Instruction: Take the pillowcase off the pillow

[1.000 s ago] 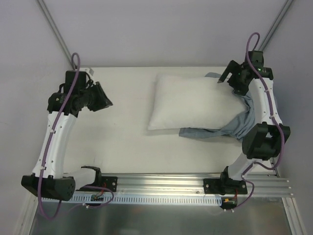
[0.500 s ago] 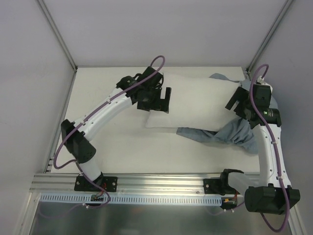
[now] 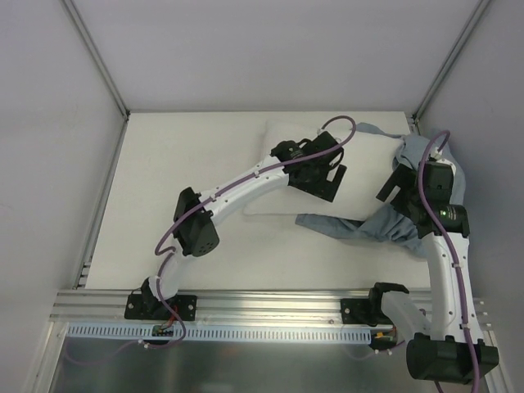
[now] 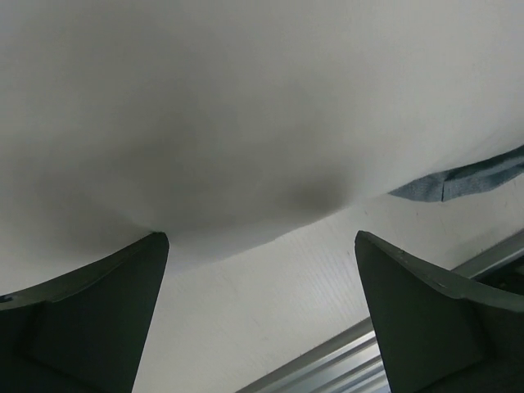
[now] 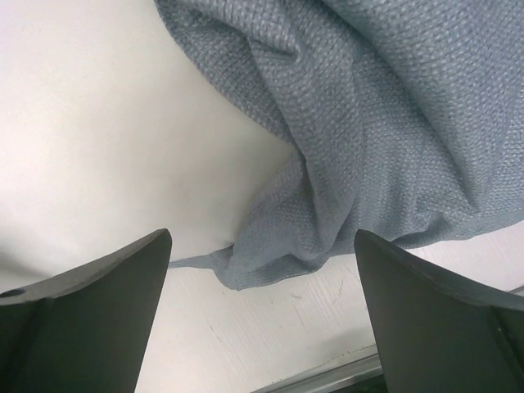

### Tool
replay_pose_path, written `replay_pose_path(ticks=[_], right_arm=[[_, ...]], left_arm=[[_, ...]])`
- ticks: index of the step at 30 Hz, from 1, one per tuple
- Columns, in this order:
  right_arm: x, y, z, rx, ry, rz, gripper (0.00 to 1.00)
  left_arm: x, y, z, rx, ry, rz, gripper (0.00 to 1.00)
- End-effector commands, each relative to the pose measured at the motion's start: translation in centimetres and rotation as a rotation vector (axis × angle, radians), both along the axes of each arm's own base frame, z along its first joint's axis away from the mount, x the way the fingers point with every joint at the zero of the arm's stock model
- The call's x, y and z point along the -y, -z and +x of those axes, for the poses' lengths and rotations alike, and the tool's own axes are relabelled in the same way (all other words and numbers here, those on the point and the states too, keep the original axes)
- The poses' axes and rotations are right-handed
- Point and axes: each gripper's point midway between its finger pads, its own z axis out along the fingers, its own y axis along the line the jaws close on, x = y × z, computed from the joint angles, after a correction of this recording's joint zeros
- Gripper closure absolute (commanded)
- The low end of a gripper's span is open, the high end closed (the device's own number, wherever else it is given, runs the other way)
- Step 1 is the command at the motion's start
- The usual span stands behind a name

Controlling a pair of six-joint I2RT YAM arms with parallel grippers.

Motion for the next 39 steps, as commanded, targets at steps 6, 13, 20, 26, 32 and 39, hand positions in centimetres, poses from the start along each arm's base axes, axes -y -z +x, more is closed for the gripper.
replay_pose_path(ticks=[6, 13, 20, 26, 32, 39], right_arm=[[-0.6, -1.4, -1.7, 0.043, 0.004, 0.038, 0.02], [-0.2, -0.3, -4.0, -0.036, -0.037, -0.023, 0.06], [-5.7, 1.5, -3.0, -0.044, -0.327, 0.094, 0.11], [-11.7, 2.6, -3.7, -0.078, -0.575, 0.027, 0.02], [-14.5, 3.8, -6.6, -0.072, -0.679, 0.056, 0.04], [-14.4, 5.8, -9.5, -0.179, -0.680, -0.011, 0.04]], left_arm=[[0.8, 6.6, 3.6, -0.107, -0.029, 0.039, 0.31], [-9.8, 6.4, 5.5, -0.181, -0.334, 0.056, 1.00], [-16.5, -0.8, 3.2, -0.093, -0.395, -0.058, 1.00], [-16.9, -4.5, 1.8, -0.054, -0.369, -0.144, 1.00], [-18.1, -8.0, 2.4, 0.010, -0.436, -0.215, 1.00], [-19.6, -11.6, 3.3, 0.074, -0.468, -0.275, 1.00]])
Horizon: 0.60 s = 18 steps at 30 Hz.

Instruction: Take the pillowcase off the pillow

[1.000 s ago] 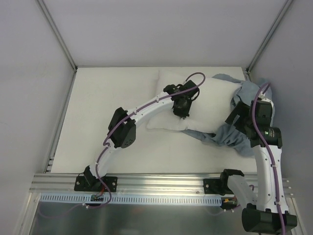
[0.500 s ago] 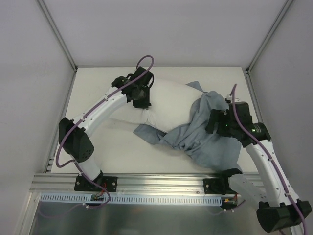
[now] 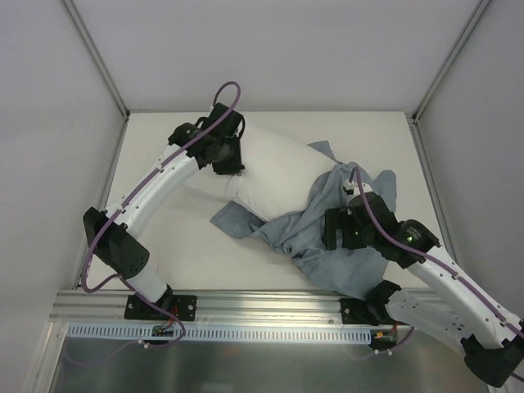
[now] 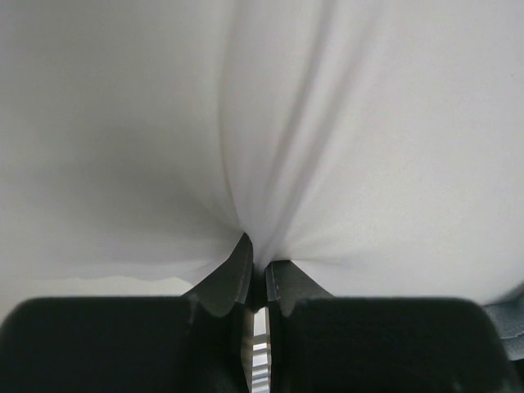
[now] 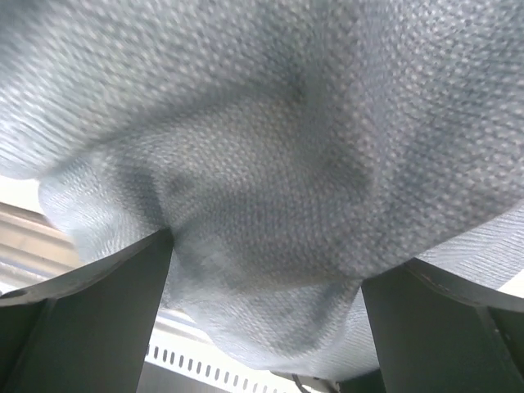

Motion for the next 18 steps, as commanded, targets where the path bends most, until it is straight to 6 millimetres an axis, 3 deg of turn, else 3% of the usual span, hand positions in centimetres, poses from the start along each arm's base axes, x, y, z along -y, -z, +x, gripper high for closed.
replay_pose_path(ticks=[1, 3, 4, 6, 7, 8, 10, 11, 14, 17, 18], right_arm=[[0.8, 1.3, -1.3, -0.046, 0.065, -0.049, 0.05], [0.9, 1.3, -1.4, -0.041, 0.091, -0.044, 0.20], [1.6, 1.1, -1.1, -0.023, 0.121, -0.064, 0.46], [2.4, 0.1, -0.8, 0.020, 0.162, -0.067, 0.70], [3.3, -0.3, -0.5, 0.049, 0.188, -0.095, 0.89], [3.6, -0.9, -0.2, 0.076, 0.198, -0.101, 0.95], [4.9, -1.7, 0.5, 0.117, 0.220, -0.172, 0.99], [5.0, -2.7, 1.1, 0.139, 0.225, -0.194, 0.99], [6.5, -5.2, 2.9, 0.214, 0.265, -0.291, 0.99], [6.5, -9.6, 5.7, 0.302, 0.291, -0.307, 0.99], [6.8, -12.2, 7.1, 0.354, 0.324, -0.294, 0.99]], left_arm=[[-0.3, -6.9, 0.9, 0.166, -0.046, -0.131, 1.00], [-1.1, -6.3, 1.0, 0.152, -0.068, -0.112, 1.00], [-2.4, -6.5, 1.3, 0.158, -0.102, -0.108, 1.00], [-4.1, -6.2, 1.5, 0.160, -0.136, -0.091, 1.00], [-5.4, -6.6, 1.5, 0.178, -0.168, -0.081, 1.00], [-7.5, -6.1, 1.9, 0.172, -0.223, -0.066, 1.00], [-9.8, -6.5, 1.8, 0.180, -0.267, -0.080, 1.00], [-12.0, -6.2, 2.2, 0.171, -0.325, -0.080, 1.00], [-15.2, -6.8, 2.0, 0.187, -0.389, -0.100, 1.00], [-16.9, -8.2, 1.2, 0.224, -0.414, -0.117, 1.00], [-18.4, -8.7, 0.8, 0.242, -0.449, -0.118, 1.00]])
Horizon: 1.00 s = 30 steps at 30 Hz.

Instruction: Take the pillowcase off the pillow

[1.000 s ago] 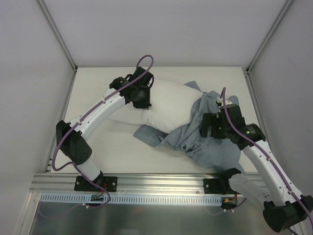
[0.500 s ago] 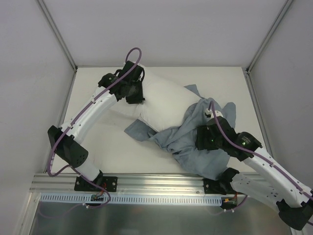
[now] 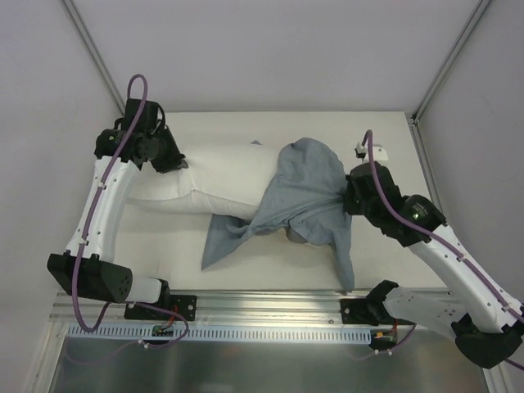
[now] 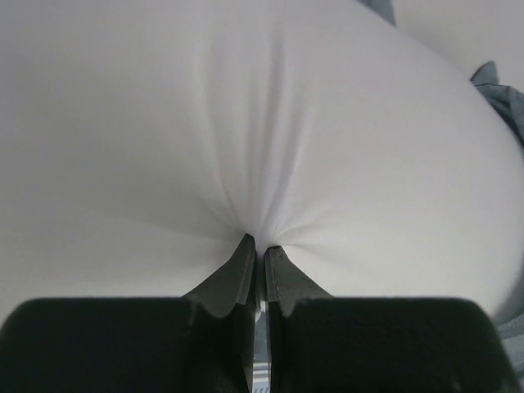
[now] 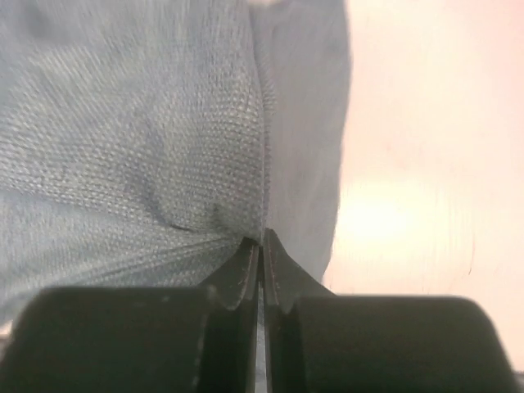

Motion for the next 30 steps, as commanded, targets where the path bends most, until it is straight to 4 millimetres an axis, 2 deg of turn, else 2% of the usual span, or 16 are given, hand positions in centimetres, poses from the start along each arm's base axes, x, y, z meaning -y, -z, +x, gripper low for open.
replay_pose_path(ticks=[1, 6, 9, 10, 13, 15, 18, 20, 22, 23, 24, 25, 26, 27, 28, 30], right_arm=[[6.3, -5.8, 2.2, 0.132, 0.162, -0.221, 0.99], [10.4, -10.7, 4.4, 0.268, 0.336, -0.280, 0.99], [12.6, -9.6, 6.0, 0.231, 0.417, -0.332, 0.99], [12.7, -7.9, 7.0, 0.189, 0.419, -0.345, 0.99], [11.8, -3.8, 10.1, 0.073, 0.381, -0.330, 0.99], [10.8, -2.0, 10.5, 0.001, 0.363, -0.308, 0.99], [9.1, -1.1, 10.8, -0.013, 0.307, -0.222, 0.99], [7.8, -2.5, 10.5, 0.036, 0.254, -0.136, 0.96], [4.6, -3.3, 9.7, 0.040, 0.117, -0.013, 0.70], [3.0, -3.8, 8.5, 0.037, 0.038, 0.044, 0.32], [2.5, -3.8, 7.8, 0.029, 0.006, 0.053, 0.18], [1.6, -3.8, 7.1, 0.022, -0.031, 0.061, 0.08], [1.0, -3.5, 6.6, 0.007, -0.058, 0.070, 0.01], [0.1, -3.5, 6.4, -0.012, -0.096, 0.090, 0.03], [-0.7, -3.4, 6.3, -0.027, -0.117, 0.094, 0.04], [-2.1, -3.2, 6.5, -0.052, -0.162, 0.104, 0.04]], left_arm=[[-5.2, -5.6, 0.3, 0.230, -0.133, 0.050, 1.00], [-9.0, -7.6, -1.7, 0.288, -0.225, 0.021, 1.00], [-10.3, -8.2, -2.2, 0.304, -0.267, -0.006, 1.00], [-10.2, -8.1, -2.2, 0.301, -0.268, -0.017, 1.00], [-9.0, -7.3, -2.0, 0.278, -0.242, -0.083, 1.00], [-8.9, -6.9, -2.1, 0.273, -0.240, -0.089, 1.00], [-8.8, -5.7, -2.4, 0.248, -0.223, -0.081, 1.00], [-7.9, -5.3, -2.6, 0.238, -0.176, -0.100, 1.00], [-7.2, -4.8, -2.7, 0.223, -0.137, -0.122, 1.00], [-6.4, -4.5, -2.8, 0.217, -0.095, -0.120, 1.00], [-5.7, -4.3, -2.8, 0.211, -0.063, -0.118, 0.99], [-5.4, -4.0, -2.7, 0.204, -0.052, -0.096, 0.91], [-3.2, -3.4, -2.8, 0.184, 0.018, -0.079, 0.81], [-2.5, -3.0, -2.6, 0.172, 0.038, -0.049, 0.68], [-1.2, -3.1, -2.3, 0.173, 0.076, -0.023, 0.36], [1.9, -1.6, -1.4, 0.118, 0.151, 0.013, 0.15]])
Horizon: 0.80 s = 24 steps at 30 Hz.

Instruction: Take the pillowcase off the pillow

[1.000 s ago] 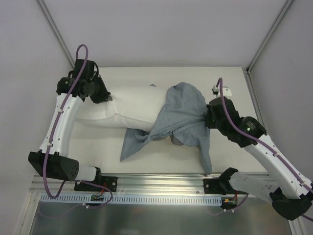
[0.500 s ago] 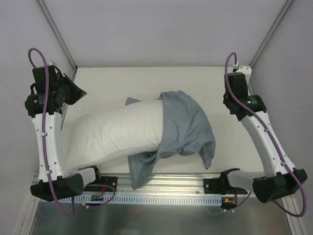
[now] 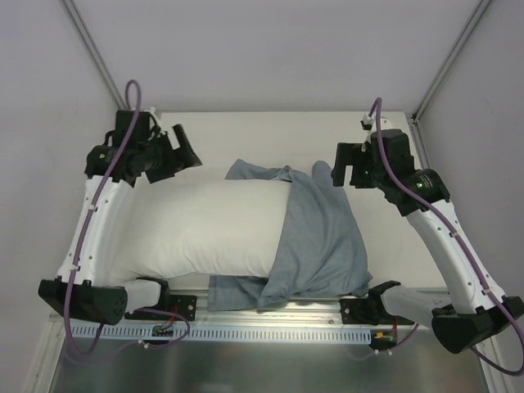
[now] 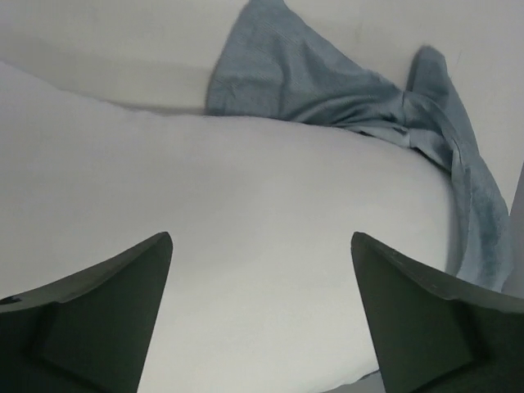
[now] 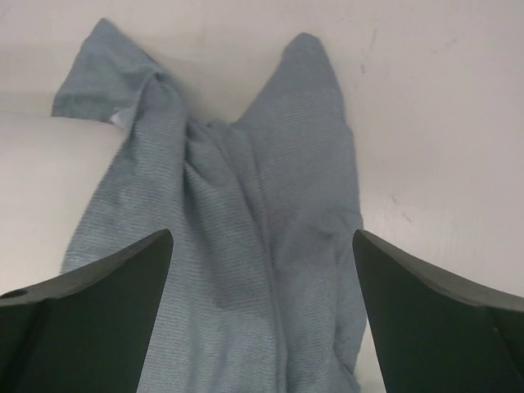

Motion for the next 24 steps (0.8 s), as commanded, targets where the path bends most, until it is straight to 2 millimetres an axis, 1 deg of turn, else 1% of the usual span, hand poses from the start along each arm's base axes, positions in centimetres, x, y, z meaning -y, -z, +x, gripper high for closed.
replay_pose_path(ticks=[1, 2, 3, 4, 5, 6, 7, 8, 10, 11, 12, 13, 14, 15, 16, 17, 18, 19, 20, 21, 22, 23, 24], right_arm=[[-4.6, 0.4, 0.2, -0.081, -0.151, 0.062, 0.04], [-5.3, 0.8, 0.2, -0.111, -0.170, 0.053, 0.04], [-6.0, 1.2, 0.5, -0.134, -0.183, 0.046, 0.04], [-7.0, 2.4, 1.3, -0.176, -0.198, 0.026, 0.04], [-7.6, 3.1, 1.4, -0.215, -0.183, 0.041, 0.04], [-8.6, 3.7, 1.4, -0.247, -0.208, 0.060, 0.04], [-9.1, 4.5, 1.8, -0.270, -0.209, 0.059, 0.04], [-9.7, 6.2, 2.3, -0.311, -0.202, 0.049, 0.04], [-10.3, 7.7, 2.6, -0.352, -0.199, 0.043, 0.04], [-10.6, 9.2, 2.9, -0.385, -0.197, 0.041, 0.04], [-11.0, 9.8, 2.8, -0.401, -0.206, 0.053, 0.02], [-11.1, 10.4, 2.9, -0.408, -0.206, 0.051, 0.05], [-11.0, 10.9, 3.1, -0.404, -0.206, 0.043, 0.22], [-10.3, 11.5, 3.5, -0.401, -0.175, 0.006, 0.36], [-9.8, 11.5, 3.8, -0.398, -0.159, 0.002, 0.52], [-8.8, 11.4, 4.2, -0.385, -0.122, -0.023, 0.84], [-7.9, 10.6, 4.6, -0.354, -0.092, -0.022, 0.95], [-6.8, 9.9, 5.1, -0.335, -0.049, -0.011, 0.99], [-5.7, 9.2, 5.6, -0.304, -0.013, -0.016, 0.99], [-4.8, 7.6, 5.6, -0.258, 0.013, -0.003, 0.99], [-3.2, 6.7, 6.1, -0.231, 0.060, 0.007, 0.99], [-2.3, 5.7, 6.3, -0.201, 0.089, 0.011, 0.99], [-0.7, 4.0, 6.4, -0.154, 0.128, 0.025, 0.99]], left_arm=[[4.0, 1.1, 1.7, -0.022, 0.104, 0.094, 0.04], [5.2, 2.6, 2.3, -0.067, 0.131, 0.112, 0.01], [6.9, 3.2, 2.0, -0.077, 0.173, 0.142, 0.01], [7.8, 4.1, 2.0, -0.101, 0.191, 0.158, 0.01], [8.7, 5.7, 2.1, -0.152, 0.201, 0.165, 0.01], [9.5, 6.5, 1.9, -0.177, 0.212, 0.168, 0.01], [10.7, 7.7, 1.1, -0.212, 0.231, 0.167, 0.01], [11.3, 9.0, 0.9, -0.252, 0.241, 0.178, 0.01], [12.2, 10.5, 0.1, -0.292, 0.270, 0.196, 0.01], [13.2, 11.4, -0.5, -0.314, 0.304, 0.214, 0.01], [13.6, 11.7, -0.7, -0.321, 0.319, 0.219, 0.08], [13.8, 12.3, -1.0, -0.335, 0.330, 0.228, 0.18], [14.2, 12.7, -1.4, -0.350, 0.340, 0.221, 0.31], [14.4, 12.9, -1.6, -0.360, 0.348, 0.217, 0.52], [14.4, 13.1, -1.8, -0.367, 0.351, 0.218, 1.00], [14.3, 13.1, -1.9, -0.367, 0.349, 0.218, 1.00], [14.1, 13.0, -1.9, -0.364, 0.345, 0.221, 1.00], [13.9, 13.0, -2.0, -0.360, 0.333, 0.227, 1.00], [13.0, 12.3, -1.7, -0.325, 0.304, 0.250, 1.00], [12.4, 12.0, -1.7, -0.312, 0.290, 0.257, 1.00], [11.9, 11.5, -1.6, -0.293, 0.283, 0.256, 1.00], [11.3, 10.1, -1.8, -0.256, 0.277, 0.232, 1.00], [10.0, 9.8, -1.4, -0.252, 0.242, 0.220, 1.00]])
